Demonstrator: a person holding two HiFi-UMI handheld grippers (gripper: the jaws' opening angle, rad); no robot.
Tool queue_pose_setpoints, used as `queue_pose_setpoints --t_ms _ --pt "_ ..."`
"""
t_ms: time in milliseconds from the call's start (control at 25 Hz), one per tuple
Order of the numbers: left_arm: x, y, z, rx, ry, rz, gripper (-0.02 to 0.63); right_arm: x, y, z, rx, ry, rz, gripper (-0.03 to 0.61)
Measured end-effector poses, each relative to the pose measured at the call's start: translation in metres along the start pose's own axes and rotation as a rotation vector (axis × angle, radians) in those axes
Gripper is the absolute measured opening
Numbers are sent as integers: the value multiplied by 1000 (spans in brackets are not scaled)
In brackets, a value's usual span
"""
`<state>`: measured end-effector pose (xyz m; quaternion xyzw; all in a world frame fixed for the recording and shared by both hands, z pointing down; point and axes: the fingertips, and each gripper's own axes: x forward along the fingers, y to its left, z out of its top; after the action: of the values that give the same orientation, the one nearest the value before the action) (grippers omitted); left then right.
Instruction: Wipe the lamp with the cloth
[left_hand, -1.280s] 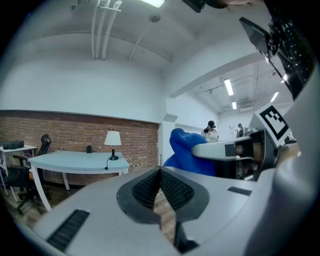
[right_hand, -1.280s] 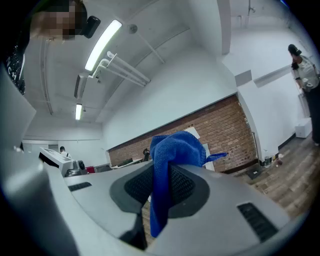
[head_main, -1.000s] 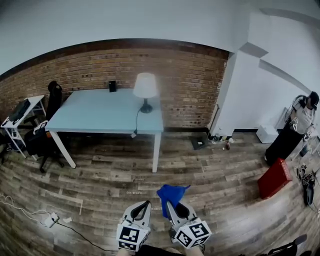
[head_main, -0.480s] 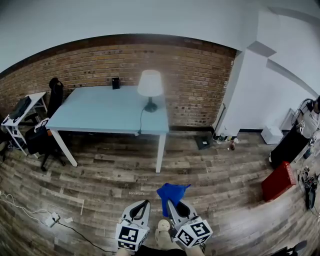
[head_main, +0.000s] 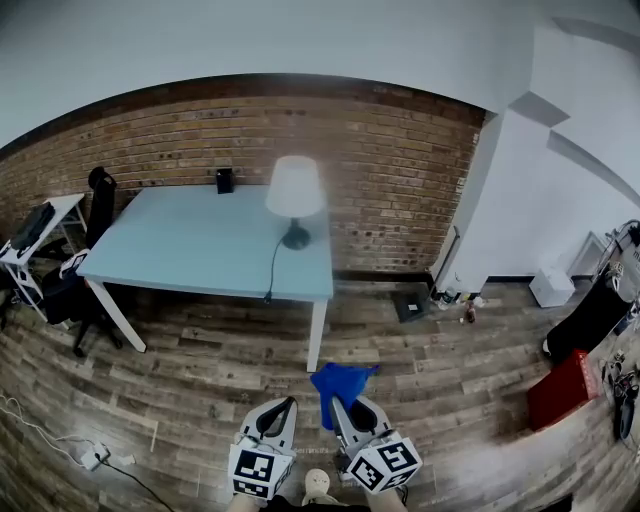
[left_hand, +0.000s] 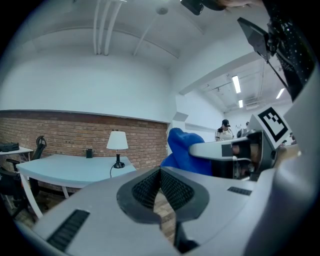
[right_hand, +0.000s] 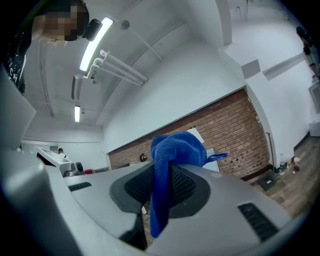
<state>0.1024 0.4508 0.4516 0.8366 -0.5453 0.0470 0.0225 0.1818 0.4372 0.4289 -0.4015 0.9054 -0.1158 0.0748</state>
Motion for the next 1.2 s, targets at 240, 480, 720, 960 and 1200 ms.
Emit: queue_pose_setpoints --t_ms 240,480,720,960,1200 --pt "70 21 6 -1 -9 35 8 50 -59 12 0 15 16 61" --pt "115 35 5 -18 -3 61 9 86 -94 14 11 30 49 61" --pt "140 42 1 -15 23 72 9 101 -110 14 33 50 76 61" --pt "157 47 -5 -22 59 74 9 108 -128 14 49 61 72 61" --pt "187 61 -8 -22 64 60 9 131 -150 12 58 65 55 61"
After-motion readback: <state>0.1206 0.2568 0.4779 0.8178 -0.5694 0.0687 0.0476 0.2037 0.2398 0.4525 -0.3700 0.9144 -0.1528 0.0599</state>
